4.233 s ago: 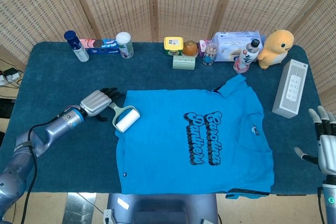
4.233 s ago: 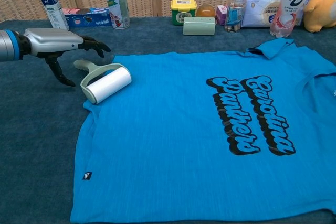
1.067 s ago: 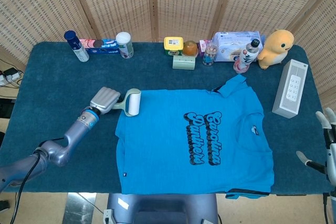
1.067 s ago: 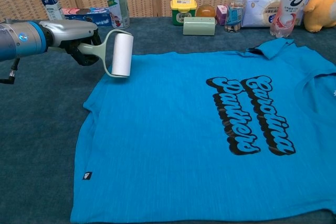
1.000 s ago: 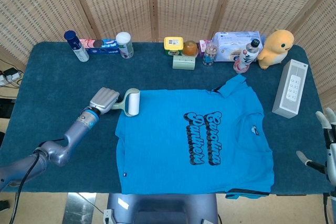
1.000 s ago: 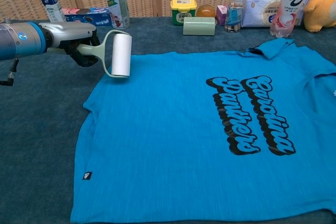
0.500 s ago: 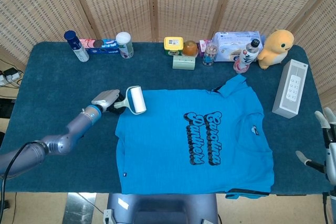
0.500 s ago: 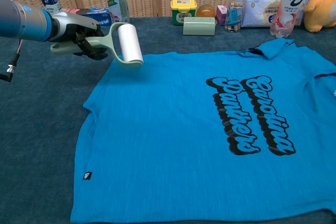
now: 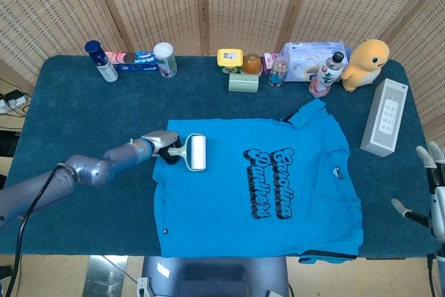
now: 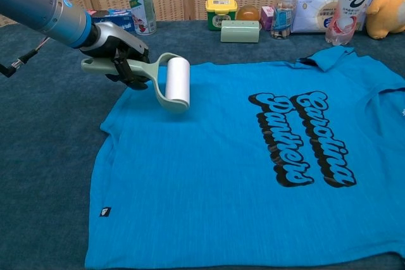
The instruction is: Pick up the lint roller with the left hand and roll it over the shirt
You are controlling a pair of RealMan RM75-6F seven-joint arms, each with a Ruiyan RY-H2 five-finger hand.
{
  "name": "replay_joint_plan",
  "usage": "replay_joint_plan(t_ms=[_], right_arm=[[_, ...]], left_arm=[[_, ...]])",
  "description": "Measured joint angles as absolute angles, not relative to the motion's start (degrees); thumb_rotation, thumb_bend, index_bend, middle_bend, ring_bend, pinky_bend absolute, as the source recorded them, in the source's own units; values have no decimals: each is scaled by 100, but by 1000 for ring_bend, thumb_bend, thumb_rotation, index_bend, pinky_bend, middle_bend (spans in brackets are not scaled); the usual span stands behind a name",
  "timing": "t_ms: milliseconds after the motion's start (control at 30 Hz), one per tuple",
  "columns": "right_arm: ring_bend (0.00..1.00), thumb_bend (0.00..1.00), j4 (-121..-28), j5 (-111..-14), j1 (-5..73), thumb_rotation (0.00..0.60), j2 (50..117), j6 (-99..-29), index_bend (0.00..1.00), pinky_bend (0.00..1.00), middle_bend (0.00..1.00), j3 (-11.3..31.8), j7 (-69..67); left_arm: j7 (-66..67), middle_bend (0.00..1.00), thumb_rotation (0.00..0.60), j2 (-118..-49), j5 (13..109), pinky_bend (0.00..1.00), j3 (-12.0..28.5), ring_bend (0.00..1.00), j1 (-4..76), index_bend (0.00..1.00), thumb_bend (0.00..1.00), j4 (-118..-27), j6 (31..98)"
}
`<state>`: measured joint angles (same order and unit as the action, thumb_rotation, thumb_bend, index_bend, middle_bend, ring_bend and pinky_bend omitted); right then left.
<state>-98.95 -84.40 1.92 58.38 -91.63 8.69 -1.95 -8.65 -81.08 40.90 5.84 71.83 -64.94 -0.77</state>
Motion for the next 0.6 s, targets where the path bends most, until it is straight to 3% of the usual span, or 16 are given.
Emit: replay_joint_plan(t_ms=[367,600], right_arm=[[0,0,-9845,-8422,208,600,5793,-9110,57,0,0,872,-368],[0,0,-9850,-8440,196,600,5785,-9144,57,0,0,870,-381]], left_arm=[[-1868,1000,600,-8258,4082,1000,354,970,7730,962,790,-5975,-1480],[-2137,1000,600,-8336,4359,1000,392,970,7771,961,792,-5743,-1772]])
